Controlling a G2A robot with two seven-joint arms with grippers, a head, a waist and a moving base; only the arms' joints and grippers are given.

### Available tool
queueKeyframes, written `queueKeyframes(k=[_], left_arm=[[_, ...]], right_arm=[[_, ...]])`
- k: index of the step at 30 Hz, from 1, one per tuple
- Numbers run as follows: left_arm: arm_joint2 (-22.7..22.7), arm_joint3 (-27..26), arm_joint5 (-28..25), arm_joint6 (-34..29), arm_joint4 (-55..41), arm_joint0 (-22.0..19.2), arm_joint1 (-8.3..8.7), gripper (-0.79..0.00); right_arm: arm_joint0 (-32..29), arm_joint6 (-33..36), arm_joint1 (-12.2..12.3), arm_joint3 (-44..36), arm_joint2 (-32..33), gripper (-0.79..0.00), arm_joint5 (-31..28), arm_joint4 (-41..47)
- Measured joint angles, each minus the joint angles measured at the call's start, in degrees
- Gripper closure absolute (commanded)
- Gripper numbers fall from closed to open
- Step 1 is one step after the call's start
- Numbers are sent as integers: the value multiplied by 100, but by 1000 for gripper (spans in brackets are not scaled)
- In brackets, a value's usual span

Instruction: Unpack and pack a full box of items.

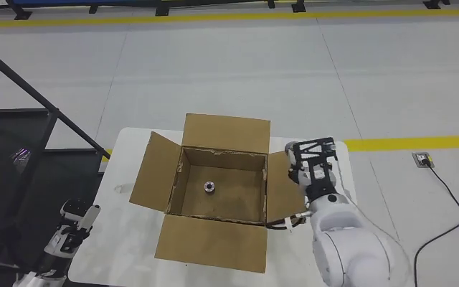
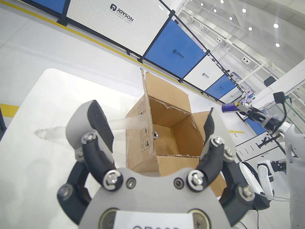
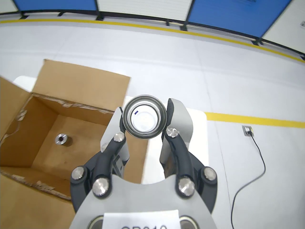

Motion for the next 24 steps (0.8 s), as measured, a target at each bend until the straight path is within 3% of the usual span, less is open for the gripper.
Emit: queueKeyframes(k=[4, 10, 16, 20, 24], left_arm=[[0, 0, 0, 0, 0, 0, 0, -785], [0, 0, 0, 0, 0, 0, 0, -785], [0, 0, 0, 0, 0, 0, 0, -785], [0, 0, 0, 0, 0, 0, 0, -785], [0, 0, 0, 0, 0, 0, 0, -785]], right_arm=[[806, 221, -175, 1158, -993, 0, -143, 54], [1714, 320, -492, 3191, -1978, 0, -101, 429], [2154, 154, -740, 4681, -2229, 0, 224, 796], [2241, 53, -806, 5099, -2139, 0, 174, 1060], [2252, 17, -845, 5295, -2072, -191, 154, 1139]])
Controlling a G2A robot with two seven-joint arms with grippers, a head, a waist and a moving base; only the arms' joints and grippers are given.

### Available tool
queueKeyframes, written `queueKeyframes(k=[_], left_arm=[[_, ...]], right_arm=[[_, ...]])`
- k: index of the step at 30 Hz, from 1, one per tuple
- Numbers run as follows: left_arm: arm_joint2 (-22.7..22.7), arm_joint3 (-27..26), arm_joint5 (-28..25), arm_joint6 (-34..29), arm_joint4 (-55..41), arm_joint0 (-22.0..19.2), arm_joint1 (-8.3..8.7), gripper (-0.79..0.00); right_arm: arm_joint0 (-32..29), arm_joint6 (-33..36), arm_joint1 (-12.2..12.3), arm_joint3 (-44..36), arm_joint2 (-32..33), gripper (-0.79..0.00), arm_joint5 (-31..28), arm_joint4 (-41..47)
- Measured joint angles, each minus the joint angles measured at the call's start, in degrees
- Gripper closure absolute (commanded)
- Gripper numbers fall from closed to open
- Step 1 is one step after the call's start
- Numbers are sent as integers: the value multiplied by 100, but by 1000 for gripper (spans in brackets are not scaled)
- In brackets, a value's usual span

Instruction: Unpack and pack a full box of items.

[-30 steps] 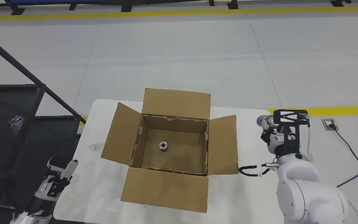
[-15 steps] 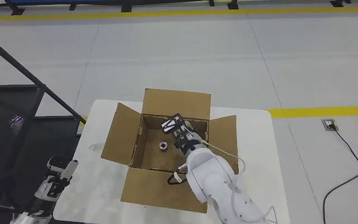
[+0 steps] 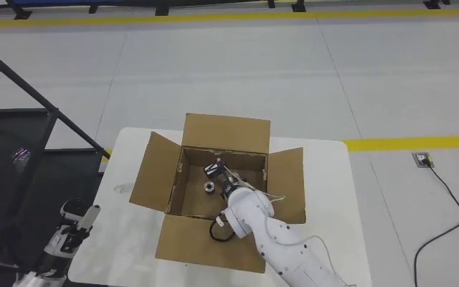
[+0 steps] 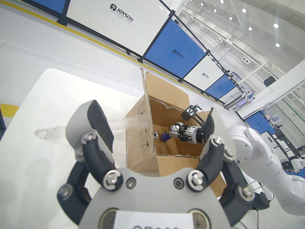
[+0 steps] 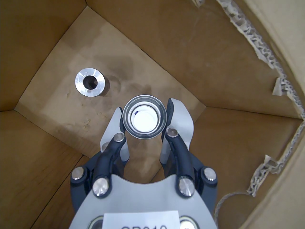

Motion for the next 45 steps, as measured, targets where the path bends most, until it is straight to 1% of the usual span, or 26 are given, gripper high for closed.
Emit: queueKeyframes(k=[1, 4, 5, 6, 7, 8, 13, 14, 18, 21, 23, 25, 26, 30, 32, 34, 36, 38, 40, 41, 43, 45], left_arm=[[0, 0, 0, 0, 0, 0, 0, -785], [0, 0, 0, 0, 0, 0, 0, -785], [2, -6, 12, 10, 5, -6, 0, -785], [5, -19, 39, 34, 34, -14, -1, -785], [11, -36, 93, 84, 97, -21, -3, -785], [20, -48, 151, 135, 147, -24, -7, -785], [118, -111, 536, 399, 574, -61, -25, -785], [151, -112, 582, 429, 641, -68, -28, -785], [278, -98, 826, 541, 915, -145, -36, -785], [414, -81, 955, 606, 1138, -237, -39, -785], [507, -54, 1009, 623, 1259, -314, -39, -785], [595, -17, 1057, 625, 1357, -394, -38, -785], [629, -4, 1076, 620, 1400, -429, -36, -785], [786, 52, 1121, 623, 1618, -583, -30, -785], [893, 102, 1123, 608, 1737, -689, -25, -785], [1013, 183, 1067, 550, 1803, -817, -18, -785], [1104, 258, 1006, 502, 1810, -925, -12, -785], [1200, 289, 924, 441, 1852, -1027, -4, -785], [1298, 273, 833, 404, 1931, -1079, 3, -785], [1340, 264, 810, 390, 1963, -1097, 5, -785], [1441, 245, 782, 348, 2029, -1141, 9, -785], [1534, 224, 776, 301, 2084, -1178, 11, -785]], right_arm=[[-5, -15, -6, 19, 35, -222, -18, 31], [-60, -36, -7, -52, 120, -388, -109, 71], [-85, -28, -3, -97, 145, -449, -136, 60], [-116, -16, 3, -152, 166, -542, -158, 31], [-164, 6, 11, -236, 192, -539, -181, -18], [-203, 25, 18, -307, 212, -554, -195, -61], [-504, 107, 79, -865, 367, -659, -305, -315], [-561, 127, 91, -966, 398, -659, -338, -357], [-800, 190, 140, -1466, 538, -717, -477, -525], [-1099, 222, 204, -2151, 734, -730, -637, -614], [-1382, 242, 265, -2756, 926, -739, -762, -707], [-1701, 253, 327, -3377, 1135, -757, -913, -774], [-1840, 240, 352, -3626, 1220, -785, -979, -801], [-2432, 101, 445, -4621, 1592, -785, -1194, -870], [-2744, -12, 484, -5081, 1863, -785, -1254, -704], [-3041, -150, 516, -5455, 2254, -785, -1367, -171], [-3241, -232, 549, -5631, 2682, -785, -1567, 432], [-3390, -230, 584, -5642, 3257, -785, -1862, 1389], [-3430, -65, 622, -5490, 3874, -785, -2177, 2502], [-3429, -17, 628, -5456, 4084, -785, -2223, 2873], [-3424, -26, 629, -5453, 4195, -785, -2217, 3308], [-3424, -36, 627, -5459, 4020, -785, -2206, 3200]])
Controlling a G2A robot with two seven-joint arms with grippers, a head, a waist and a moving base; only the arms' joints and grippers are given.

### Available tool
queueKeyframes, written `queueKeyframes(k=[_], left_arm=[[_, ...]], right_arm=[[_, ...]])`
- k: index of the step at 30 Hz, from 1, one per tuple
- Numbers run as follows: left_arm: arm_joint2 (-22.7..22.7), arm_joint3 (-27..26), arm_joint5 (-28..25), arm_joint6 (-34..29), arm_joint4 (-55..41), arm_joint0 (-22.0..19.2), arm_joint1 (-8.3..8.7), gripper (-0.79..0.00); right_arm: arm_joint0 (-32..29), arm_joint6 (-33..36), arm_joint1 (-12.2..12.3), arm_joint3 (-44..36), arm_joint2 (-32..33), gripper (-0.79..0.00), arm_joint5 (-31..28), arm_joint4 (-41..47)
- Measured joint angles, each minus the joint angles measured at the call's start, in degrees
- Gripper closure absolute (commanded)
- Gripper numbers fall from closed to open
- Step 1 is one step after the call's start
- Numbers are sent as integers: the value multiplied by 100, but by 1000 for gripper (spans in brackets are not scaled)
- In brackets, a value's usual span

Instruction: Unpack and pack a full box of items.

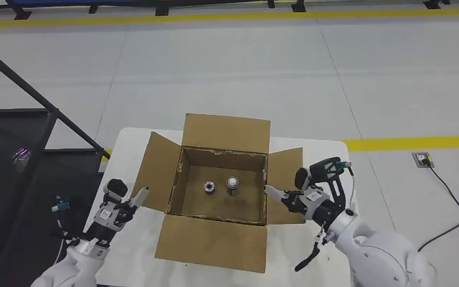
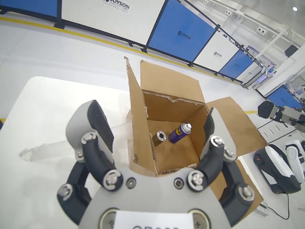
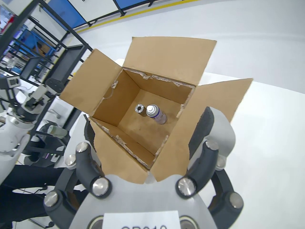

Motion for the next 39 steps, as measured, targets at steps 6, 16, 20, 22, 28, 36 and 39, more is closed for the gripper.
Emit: queueKeyframes(k=[6, 16, 20, 22, 28, 36, 39], left_arm=[[300, -68, 45, -163, 170, -89, 6, -785], [624, -260, 53, -189, 455, -24, 14, -785], [793, -281, 61, -235, 533, -35, 14, -785], [898, -278, 70, -278, 641, -57, 17, -785], [1233, -121, 127, -411, 893, -186, 15, -785], [1591, 107, 143, -491, 1005, -353, 9, -785], [1687, 178, 170, -522, 1034, -412, 9, -785]], right_arm=[[-137, -271, 5, 126, 165, -785, 69, 88], [49, 505, 249, 1317, 1581, -785, -634, 3479], [496, 1141, 362, 1866, 1600, -785, -460, 3667], [700, 1398, 406, 2115, 1482, -785, -474, 3755], [1348, 2331, 504, 2790, 883, -785, -1048, 4548], [2002, 2486, 558, 3201, -4, -785, -1372, 4762], [2327, 2357, 535, 3590, -476, -785, -1279, 4640]])
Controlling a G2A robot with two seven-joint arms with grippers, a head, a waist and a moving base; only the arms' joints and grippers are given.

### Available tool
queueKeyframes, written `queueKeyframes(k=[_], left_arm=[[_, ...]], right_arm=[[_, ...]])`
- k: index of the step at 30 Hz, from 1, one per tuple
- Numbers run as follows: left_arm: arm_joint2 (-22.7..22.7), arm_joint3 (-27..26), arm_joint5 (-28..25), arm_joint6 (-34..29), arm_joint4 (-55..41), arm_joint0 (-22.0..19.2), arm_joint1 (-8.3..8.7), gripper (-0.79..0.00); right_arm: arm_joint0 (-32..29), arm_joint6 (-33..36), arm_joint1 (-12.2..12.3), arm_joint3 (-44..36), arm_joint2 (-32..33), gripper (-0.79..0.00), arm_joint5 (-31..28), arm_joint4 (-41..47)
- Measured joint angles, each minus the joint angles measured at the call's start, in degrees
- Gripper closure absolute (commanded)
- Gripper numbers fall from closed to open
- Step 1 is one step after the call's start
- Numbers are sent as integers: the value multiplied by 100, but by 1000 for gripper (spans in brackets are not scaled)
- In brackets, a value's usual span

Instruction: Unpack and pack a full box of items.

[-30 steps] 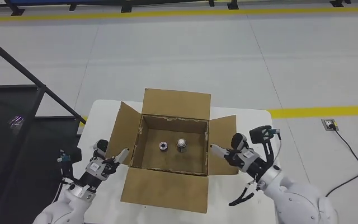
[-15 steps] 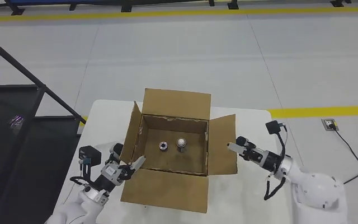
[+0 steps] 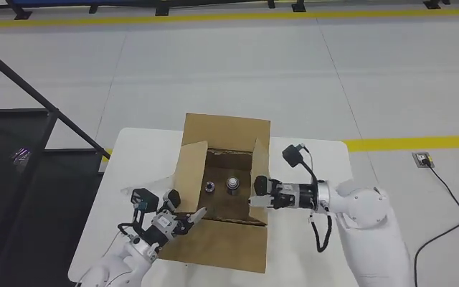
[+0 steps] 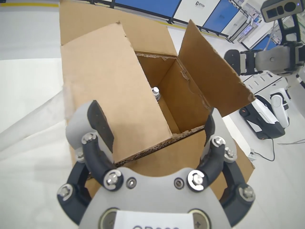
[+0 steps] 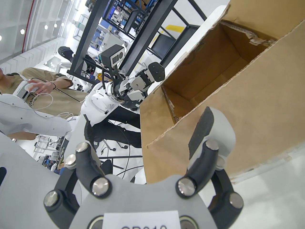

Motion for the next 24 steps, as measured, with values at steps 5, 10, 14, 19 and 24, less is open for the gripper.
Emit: queueKeyframes(k=[5, 10, 14, 19, 24], left_arm=[[95, 165, 187, -41, -10, -135, -6, -785], [132, 355, 501, -110, -101, -284, -16, -785], [131, 462, 575, -202, -257, -358, -16, -785], [102, 537, 611, -321, -418, -436, -8, -785], [20, 444, 558, -348, -553, -405, 9, -785]], right_arm=[[492, -321, -36, 686, -647, -785, 23, -342], [796, -530, -57, 1123, -1112, -785, -13, -635], [885, -666, -43, 1303, -1278, -785, -62, -773], [901, -835, -14, 1343, -1459, -785, 21, -1086], [894, -985, 14, 1296, -1589, -785, 129, -1306]])
